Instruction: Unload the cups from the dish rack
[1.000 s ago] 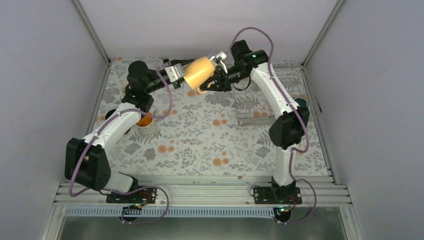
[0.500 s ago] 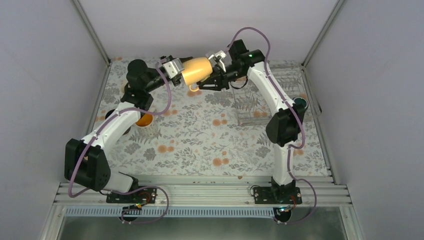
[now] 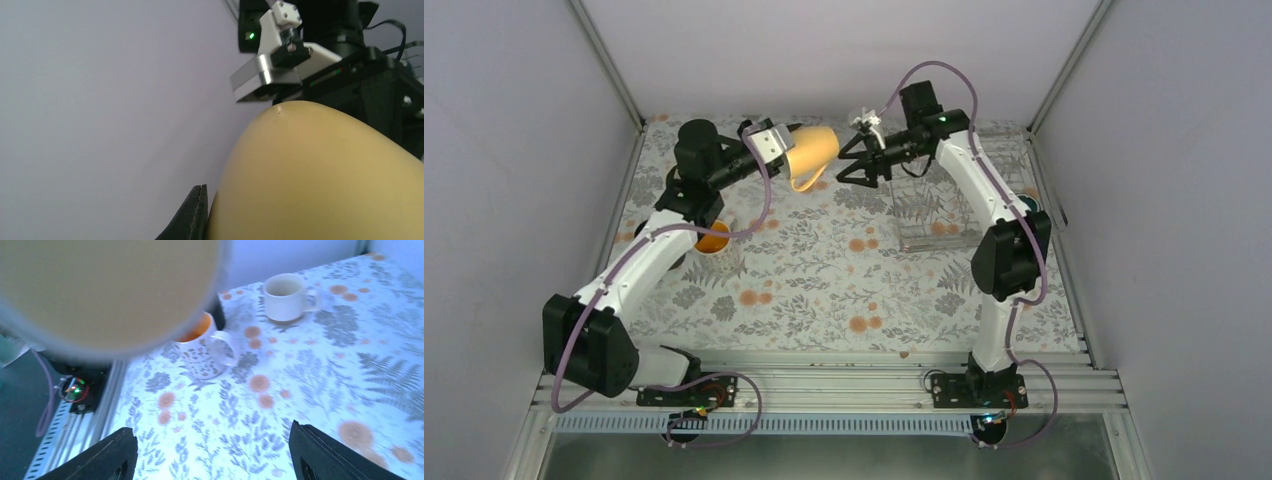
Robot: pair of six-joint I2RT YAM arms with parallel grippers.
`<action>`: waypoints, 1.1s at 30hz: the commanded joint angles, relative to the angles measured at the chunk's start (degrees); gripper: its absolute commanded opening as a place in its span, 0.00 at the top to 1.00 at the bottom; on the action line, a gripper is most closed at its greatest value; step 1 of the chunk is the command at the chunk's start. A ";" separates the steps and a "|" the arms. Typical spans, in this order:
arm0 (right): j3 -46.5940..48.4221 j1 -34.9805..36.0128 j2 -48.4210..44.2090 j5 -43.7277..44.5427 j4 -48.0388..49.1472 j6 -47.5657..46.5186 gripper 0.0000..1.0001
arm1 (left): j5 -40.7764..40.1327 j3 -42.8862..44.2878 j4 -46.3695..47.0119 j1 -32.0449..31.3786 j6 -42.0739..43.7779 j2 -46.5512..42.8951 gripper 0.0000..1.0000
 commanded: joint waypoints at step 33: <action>-21.47 -4.04 -24.86 39.10 1.75 -9.09 0.00 | -31.36 51.99 -67.40 17.86 15.10 29.07 0.97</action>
